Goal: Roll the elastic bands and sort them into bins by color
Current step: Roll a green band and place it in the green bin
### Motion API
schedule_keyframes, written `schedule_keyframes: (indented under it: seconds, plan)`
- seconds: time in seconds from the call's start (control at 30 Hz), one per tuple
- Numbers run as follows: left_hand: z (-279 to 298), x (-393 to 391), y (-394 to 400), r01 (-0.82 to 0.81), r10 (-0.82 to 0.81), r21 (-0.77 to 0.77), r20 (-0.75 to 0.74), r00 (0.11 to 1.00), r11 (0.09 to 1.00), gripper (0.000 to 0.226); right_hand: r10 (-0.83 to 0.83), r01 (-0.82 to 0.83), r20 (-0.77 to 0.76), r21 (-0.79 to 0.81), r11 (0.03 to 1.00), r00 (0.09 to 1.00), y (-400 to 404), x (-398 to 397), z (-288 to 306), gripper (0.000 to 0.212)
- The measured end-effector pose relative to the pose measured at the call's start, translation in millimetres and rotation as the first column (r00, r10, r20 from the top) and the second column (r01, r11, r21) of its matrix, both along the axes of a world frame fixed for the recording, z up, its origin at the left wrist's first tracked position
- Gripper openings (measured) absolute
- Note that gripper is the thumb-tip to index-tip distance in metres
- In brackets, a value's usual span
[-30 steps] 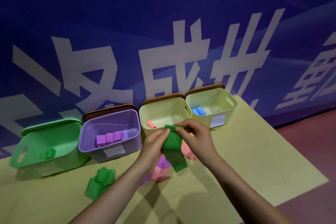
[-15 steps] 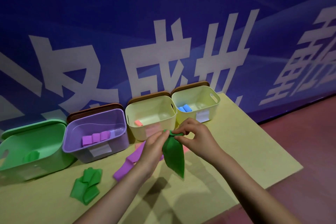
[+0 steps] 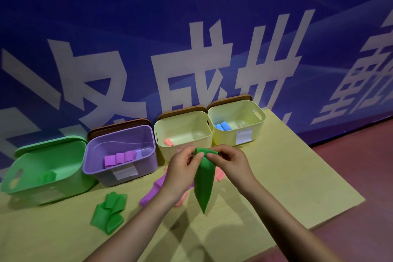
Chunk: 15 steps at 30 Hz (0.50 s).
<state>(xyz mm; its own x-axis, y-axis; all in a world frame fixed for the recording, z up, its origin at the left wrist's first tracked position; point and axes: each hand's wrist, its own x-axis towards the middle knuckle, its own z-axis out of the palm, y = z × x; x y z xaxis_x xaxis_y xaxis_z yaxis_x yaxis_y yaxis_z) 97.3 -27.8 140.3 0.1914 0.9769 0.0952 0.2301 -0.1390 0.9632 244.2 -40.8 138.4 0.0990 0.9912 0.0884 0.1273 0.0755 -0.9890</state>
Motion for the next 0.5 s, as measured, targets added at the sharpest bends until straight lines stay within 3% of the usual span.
schedule_keyframes:
  seconds: [0.07,0.1,0.23,0.3,0.4,0.5]
  plan:
    - [-3,-5,3,-0.010,0.019,0.099,-0.092,0.996,0.995,0.026,0.018,-0.017,-0.037,0.008,1.000,0.999,1,-8,0,0.028]
    - [-3,-8,4,-0.022,0.035,0.127,-0.099,0.995,0.992,0.016,0.026,-0.026,-0.062,0.010,1.000,0.998,1,-12,1,0.030]
    - [-1,-17,8,-0.036,0.047,0.151,-0.072,0.996,0.988,0.020,0.054,-0.054,-0.143,0.003,0.999,0.988,9,-24,6,0.020]
    - [2,-19,11,-0.069,0.065,0.045,0.091,0.994,0.997,0.031,0.060,-0.059,-0.191,0.012,0.998,0.980,14,-29,8,0.015]
    - [10,-22,16,0.015,0.071,-0.208,0.399,0.914,0.978,0.015,0.072,-0.061,-0.232,0.055,0.997,0.970,19,-34,15,0.010]
    - [9,-27,19,0.140,0.009,-0.318,0.424,0.906,0.938,0.028,0.027,-0.009,-0.241,0.074,0.997,0.970,26,-35,22,0.018]
